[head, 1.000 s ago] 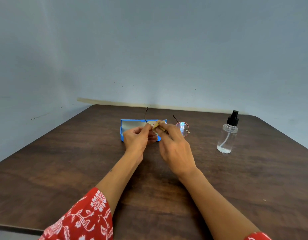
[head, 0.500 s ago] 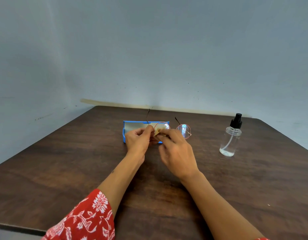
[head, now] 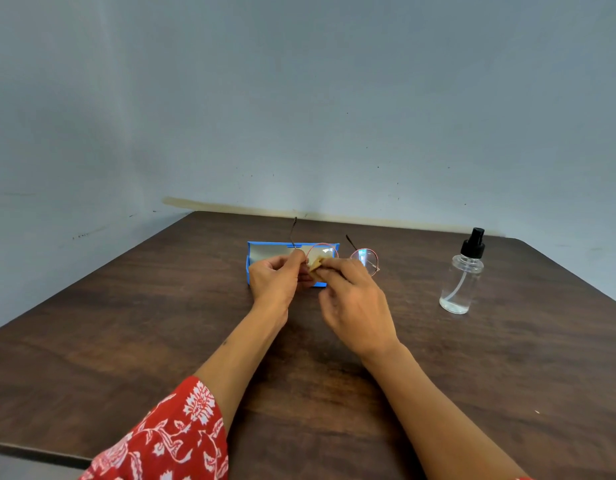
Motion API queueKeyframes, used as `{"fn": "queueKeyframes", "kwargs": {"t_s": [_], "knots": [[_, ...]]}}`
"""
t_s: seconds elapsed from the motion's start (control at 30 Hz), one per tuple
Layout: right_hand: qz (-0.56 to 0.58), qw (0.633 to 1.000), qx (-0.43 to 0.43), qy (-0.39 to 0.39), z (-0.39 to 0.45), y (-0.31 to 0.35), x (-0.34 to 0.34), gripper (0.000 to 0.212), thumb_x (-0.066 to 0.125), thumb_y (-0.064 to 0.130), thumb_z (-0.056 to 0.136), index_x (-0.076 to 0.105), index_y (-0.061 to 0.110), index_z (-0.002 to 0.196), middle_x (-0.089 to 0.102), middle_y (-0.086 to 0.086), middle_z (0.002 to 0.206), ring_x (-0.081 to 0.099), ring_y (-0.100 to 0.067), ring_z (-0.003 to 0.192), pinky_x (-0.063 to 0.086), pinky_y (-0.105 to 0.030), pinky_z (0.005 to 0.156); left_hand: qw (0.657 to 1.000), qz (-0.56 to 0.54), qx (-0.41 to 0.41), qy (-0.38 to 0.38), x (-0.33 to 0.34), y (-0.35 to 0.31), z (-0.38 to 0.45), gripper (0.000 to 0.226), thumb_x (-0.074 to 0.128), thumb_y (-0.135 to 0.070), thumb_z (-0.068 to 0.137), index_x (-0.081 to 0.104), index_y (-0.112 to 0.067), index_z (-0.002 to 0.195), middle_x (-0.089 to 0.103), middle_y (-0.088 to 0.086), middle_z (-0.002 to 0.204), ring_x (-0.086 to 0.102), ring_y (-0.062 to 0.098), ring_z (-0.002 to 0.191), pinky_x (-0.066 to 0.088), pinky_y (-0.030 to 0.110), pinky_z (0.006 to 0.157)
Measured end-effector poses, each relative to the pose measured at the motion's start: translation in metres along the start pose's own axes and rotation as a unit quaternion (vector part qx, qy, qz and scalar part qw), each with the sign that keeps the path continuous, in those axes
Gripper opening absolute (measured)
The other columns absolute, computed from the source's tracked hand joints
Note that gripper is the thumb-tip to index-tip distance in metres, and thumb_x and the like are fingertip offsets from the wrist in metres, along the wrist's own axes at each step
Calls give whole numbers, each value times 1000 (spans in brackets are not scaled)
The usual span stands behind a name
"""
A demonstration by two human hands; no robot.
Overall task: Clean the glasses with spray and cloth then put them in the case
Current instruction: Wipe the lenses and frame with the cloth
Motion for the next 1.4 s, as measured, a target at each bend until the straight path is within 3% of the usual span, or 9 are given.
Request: {"fn": "queueKeyframes", "kwargs": {"t_s": [0.13, 0.23, 0.43, 0.6, 0.87, 1.03, 1.1, 1.27, 1.4], "knots": [[-28, 997, 51, -46, 2, -16, -12, 34, 69, -11, 70, 68, -5, 103, 66, -20, 105, 65, -32, 97, 56, -33, 75, 1000, -13, -13, 16, 4, 2, -2, 18, 64, -3, 77, 65, -3, 59, 61, 4, 45, 61, 16, 44, 55, 24, 48], [-46, 997, 18, -60, 2, -7, -13, 31, 56, -4, 79, 64, -8, 108, 63, -23, 108, 63, -35, 100, 53, -34, 82, 1000, -6, -7, 21, 7, 2, -4, 18, 64, -3, 76, 66, -3, 58, 61, 4, 46, 62, 16, 45, 54, 24, 47], [-4, 1000, 7, -19, 0, -2, -4, 31, 71, -8, 66, 71, -1, 96, 68, -13, 98, 67, -29, 90, 58, -33, 64, 1000, 0, -2, 7, 2, 0, -2, 17, 63, -2, 77, 65, -1, 60, 61, 3, 45, 61, 16, 42, 54, 24, 46], [-32, 997, 37, -55, 2, -11, -15, 36, 65, -8, 72, 66, -5, 107, 63, -20, 109, 62, -33, 102, 55, -34, 80, 1000, -4, -12, 18, 6, 2, -4, 16, 64, -3, 76, 66, -2, 60, 61, 3, 45, 62, 16, 45, 55, 24, 48], [-18, 1000, -2, -18, 0, 1, -5, 26, 68, -7, 66, 72, -1, 90, 69, -13, 95, 67, -29, 88, 58, -32, 67, 1000, -6, -8, 3, 1, 0, -2, 17, 63, -1, 77, 65, -2, 61, 61, 2, 44, 59, 12, 41, 51, 21, 44], [-56, 997, 23, -50, 3, -5, -13, 32, 60, -9, 75, 66, -7, 106, 65, -22, 106, 65, -34, 96, 56, -34, 75, 1000, -8, -17, 20, 6, 3, -4, 16, 64, -3, 77, 66, -2, 61, 62, 4, 47, 63, 16, 46, 56, 25, 50], [-48, 998, -9, -32, 3, 3, -8, 32, 48, 0, 79, 67, -6, 104, 66, -20, 105, 66, -32, 94, 56, -33, 73, 1000, -5, -10, 16, 6, 2, -4, 19, 63, -3, 77, 65, -2, 58, 61, 3, 45, 60, 15, 43, 54, 24, 47], [-33, 999, -7, -19, 1, 4, -5, 24, 58, -1, 72, 72, -1, 91, 69, -13, 95, 67, -28, 87, 57, -30, 67, 1000, -7, -13, 4, 1, 1, -1, 19, 63, -1, 78, 65, -3, 59, 60, 1, 43, 59, 13, 41, 52, 21, 44], [-65, 997, 23, -41, 4, -5, -11, 33, 48, -5, 80, 66, -8, 107, 64, -23, 108, 64, -35, 99, 56, -34, 74, 1000, 3, -15, 21, 6, 4, -3, 19, 63, -3, 77, 66, -3, 59, 61, 5, 46, 62, 17, 45, 54, 24, 48]]}}
Point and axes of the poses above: each hand's wrist, its own z-axis towards the middle knuckle, its own x-axis out of the palm, y = z × x, the point moved 10 cm from there along z, towards the middle knuckle
